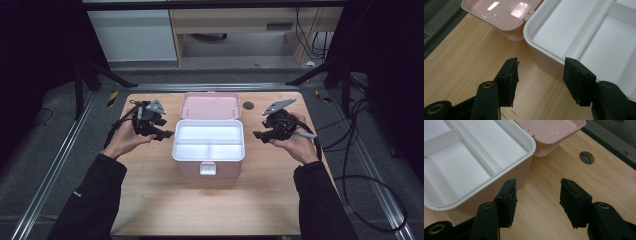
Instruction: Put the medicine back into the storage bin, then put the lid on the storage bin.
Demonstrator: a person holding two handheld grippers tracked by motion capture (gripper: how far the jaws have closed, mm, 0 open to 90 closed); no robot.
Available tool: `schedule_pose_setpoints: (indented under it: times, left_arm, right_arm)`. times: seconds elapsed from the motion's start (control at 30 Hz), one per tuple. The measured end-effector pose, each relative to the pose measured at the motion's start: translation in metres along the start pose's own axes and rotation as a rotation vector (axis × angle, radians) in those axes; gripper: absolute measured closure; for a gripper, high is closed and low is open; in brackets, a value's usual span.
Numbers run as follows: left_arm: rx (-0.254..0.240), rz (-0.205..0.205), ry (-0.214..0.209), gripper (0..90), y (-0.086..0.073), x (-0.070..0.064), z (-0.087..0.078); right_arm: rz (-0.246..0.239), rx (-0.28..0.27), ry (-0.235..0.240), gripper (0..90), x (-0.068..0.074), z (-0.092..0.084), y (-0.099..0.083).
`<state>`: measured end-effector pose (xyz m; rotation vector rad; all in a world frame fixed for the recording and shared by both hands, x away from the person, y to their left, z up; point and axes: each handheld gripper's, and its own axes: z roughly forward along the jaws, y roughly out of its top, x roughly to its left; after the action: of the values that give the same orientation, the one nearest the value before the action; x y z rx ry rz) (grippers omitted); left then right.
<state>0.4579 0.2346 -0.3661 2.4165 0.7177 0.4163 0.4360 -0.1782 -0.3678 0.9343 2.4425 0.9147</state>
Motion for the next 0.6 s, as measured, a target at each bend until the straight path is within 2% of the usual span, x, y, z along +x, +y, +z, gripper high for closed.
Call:
schedule_pose_setpoints:
  times: [0.17, 0.27, 0.37, 0.47, 0.6]
  left_arm:
    - [-0.067, -0.097, 0.056, 47.0, -0.006, 0.008, -0.002]
    - [-0.112, -0.160, 0.090, 47.4, -0.008, 0.014, 0.000]
    - [-0.161, -0.210, 0.110, 46.4, -0.007, 0.020, 0.004]
    - [-0.202, -0.248, 0.113, 47.0, -0.006, 0.025, 0.011]
    - [-0.229, -0.277, 0.111, 46.9, -0.004, 0.031, 0.022]
  right_arm:
    - [0.081, -0.042, -0.039, 44.6, -0.008, -0.001, -0.013]
    - [0.100, -0.048, -0.060, 44.1, -0.010, -0.001, -0.014]
    - [0.118, -0.079, -0.060, 45.0, -0.012, 0.001, -0.011]
    - [0.136, -0.123, -0.068, 45.2, -0.013, 0.005, -0.008]
    - [0.148, -0.159, -0.085, 45.1, -0.017, 0.014, -0.004]
